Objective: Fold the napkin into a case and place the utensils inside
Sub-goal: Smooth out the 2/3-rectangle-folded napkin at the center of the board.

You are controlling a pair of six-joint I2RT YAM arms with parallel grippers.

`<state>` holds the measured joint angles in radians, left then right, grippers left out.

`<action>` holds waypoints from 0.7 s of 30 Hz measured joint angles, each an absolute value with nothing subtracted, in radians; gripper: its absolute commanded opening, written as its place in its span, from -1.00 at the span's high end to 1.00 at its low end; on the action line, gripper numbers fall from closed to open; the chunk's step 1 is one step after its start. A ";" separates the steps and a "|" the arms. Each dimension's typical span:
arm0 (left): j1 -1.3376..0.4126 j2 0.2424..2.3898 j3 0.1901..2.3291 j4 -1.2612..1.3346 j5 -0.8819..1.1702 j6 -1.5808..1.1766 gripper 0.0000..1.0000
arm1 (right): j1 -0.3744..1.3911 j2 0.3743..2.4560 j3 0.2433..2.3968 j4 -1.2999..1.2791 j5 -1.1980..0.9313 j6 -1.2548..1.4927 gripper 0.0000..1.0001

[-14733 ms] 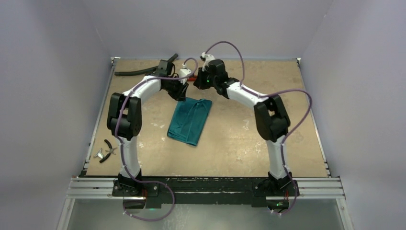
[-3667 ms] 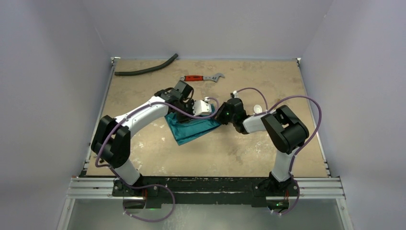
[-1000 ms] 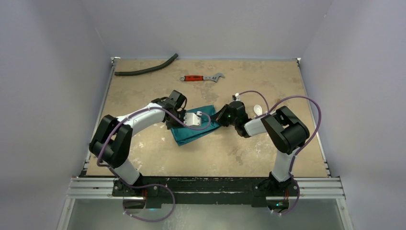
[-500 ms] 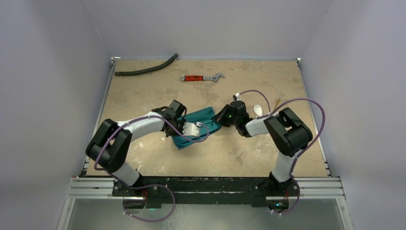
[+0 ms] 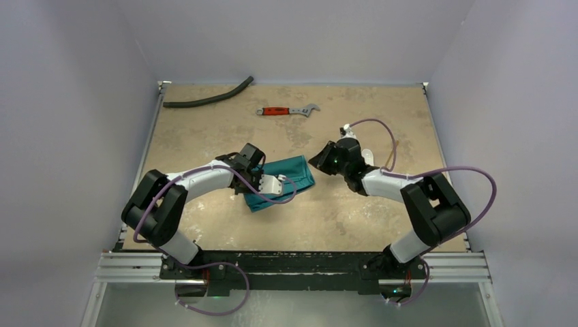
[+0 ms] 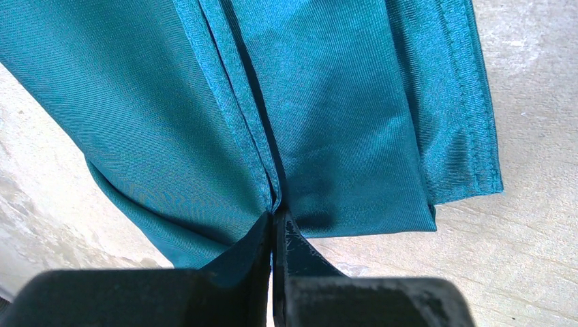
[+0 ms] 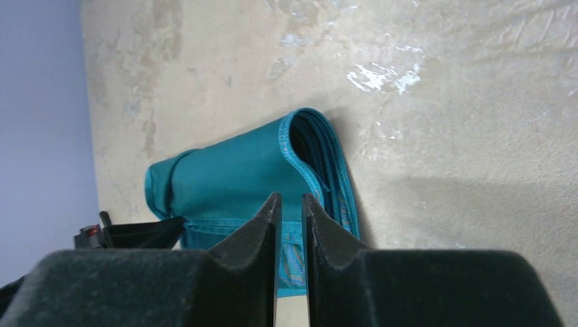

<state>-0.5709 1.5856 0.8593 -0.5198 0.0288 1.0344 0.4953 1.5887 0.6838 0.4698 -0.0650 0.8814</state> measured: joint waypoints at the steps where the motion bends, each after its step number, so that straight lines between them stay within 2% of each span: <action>1: -0.571 1.586 0.859 -0.520 0.029 1.034 1.00 | 0.496 1.575 0.684 0.469 -0.066 0.878 0.59; 5: -0.571 1.586 0.859 -0.517 0.028 1.032 1.00 | 0.513 1.587 0.723 0.461 -0.083 0.871 0.70; 15: -0.578 1.583 0.854 -0.512 0.017 1.036 1.00 | 0.606 1.964 1.105 0.569 -0.290 0.894 0.94; 21: -0.579 1.583 0.854 -0.513 0.017 1.040 1.00 | 0.622 2.106 1.148 0.594 -0.383 0.918 0.92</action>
